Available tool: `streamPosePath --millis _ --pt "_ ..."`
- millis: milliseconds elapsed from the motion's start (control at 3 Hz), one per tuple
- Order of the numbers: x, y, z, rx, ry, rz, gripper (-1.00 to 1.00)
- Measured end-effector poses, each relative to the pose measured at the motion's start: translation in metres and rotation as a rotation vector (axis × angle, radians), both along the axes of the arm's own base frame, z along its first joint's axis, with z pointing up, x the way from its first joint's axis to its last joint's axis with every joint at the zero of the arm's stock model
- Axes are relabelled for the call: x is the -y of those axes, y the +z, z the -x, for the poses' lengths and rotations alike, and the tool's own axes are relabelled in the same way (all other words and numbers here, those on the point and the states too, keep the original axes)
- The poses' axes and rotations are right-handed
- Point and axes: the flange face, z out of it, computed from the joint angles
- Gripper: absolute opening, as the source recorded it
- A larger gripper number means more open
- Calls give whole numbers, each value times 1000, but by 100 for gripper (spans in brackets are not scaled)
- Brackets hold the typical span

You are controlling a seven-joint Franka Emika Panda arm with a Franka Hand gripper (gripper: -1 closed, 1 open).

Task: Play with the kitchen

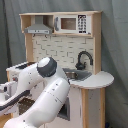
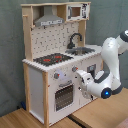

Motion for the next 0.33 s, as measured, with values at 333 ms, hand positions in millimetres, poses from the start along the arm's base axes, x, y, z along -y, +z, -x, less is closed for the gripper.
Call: streamPosePath --millis 333 --pt "-24 20 25 40 114 -26 100"
